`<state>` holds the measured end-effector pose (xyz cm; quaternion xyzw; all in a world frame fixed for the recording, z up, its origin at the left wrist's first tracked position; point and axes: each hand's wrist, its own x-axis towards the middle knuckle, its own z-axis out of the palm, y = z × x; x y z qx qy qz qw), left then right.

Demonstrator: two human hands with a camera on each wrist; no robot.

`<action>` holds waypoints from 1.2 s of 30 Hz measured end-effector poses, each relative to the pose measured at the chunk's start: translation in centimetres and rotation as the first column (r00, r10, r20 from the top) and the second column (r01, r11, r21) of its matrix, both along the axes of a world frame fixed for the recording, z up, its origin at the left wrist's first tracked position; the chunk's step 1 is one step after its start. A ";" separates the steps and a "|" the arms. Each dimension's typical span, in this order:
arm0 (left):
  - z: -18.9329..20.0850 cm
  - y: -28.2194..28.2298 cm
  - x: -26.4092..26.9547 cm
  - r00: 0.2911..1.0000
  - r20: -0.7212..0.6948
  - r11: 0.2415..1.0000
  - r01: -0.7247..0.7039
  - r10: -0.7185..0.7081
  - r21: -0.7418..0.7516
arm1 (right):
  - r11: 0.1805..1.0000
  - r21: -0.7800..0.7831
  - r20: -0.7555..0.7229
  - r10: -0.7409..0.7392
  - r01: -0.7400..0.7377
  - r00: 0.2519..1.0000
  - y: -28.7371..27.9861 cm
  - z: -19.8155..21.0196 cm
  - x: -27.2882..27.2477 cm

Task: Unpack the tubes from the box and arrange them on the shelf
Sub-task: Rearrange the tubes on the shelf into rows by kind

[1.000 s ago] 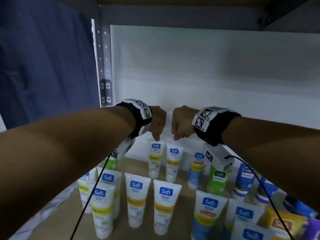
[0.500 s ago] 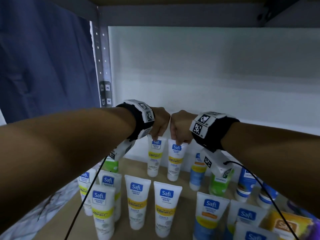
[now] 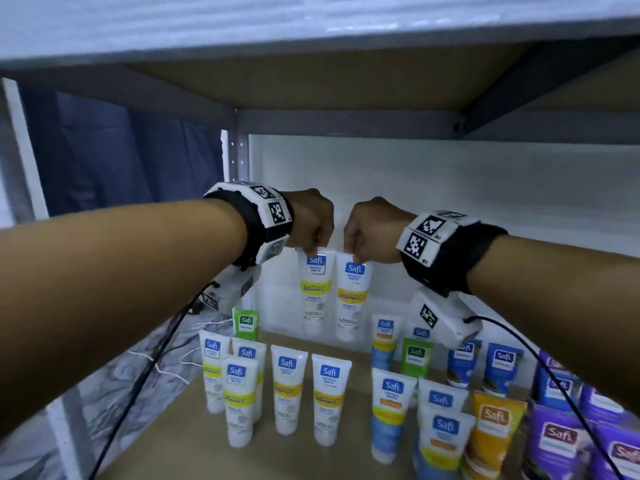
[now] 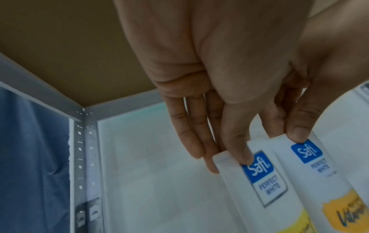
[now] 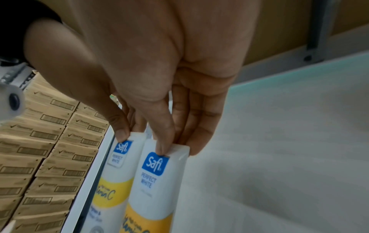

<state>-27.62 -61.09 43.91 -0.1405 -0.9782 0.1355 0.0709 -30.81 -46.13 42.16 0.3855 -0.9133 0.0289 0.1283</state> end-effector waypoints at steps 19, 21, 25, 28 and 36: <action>-9.1 -2.2 13.8 0.999 -0.039 0.951 0.022 -0.011 0.309 | 0.986 -0.160 0.151 -0.016 0.041 0.988 1.9 -7.0 12.5; -10.9 -2.4 14.3 1.000 -0.015 0.944 0.012 -0.008 0.330 | 0.985 -0.163 0.163 -0.024 0.051 0.986 1.8 -8.7 13.0; -14.1 -2.6 14.8 1.000 0.005 0.925 0.000 -0.002 0.379 | 0.984 -0.162 0.203 -0.044 0.078 0.978 1.6 -11.8 13.6; -16.1 -2.7 14.9 1.000 0.008 0.907 -0.023 0.022 0.421 | 0.984 -0.156 0.221 -0.049 0.085 0.974 1.5 -13.8 14.0; -18.4 -3.0 14.9 0.998 -0.027 0.858 -0.032 0.053 0.513 | 0.968 -0.206 0.272 -0.086 0.146 0.958 1.0 -15.7 14.0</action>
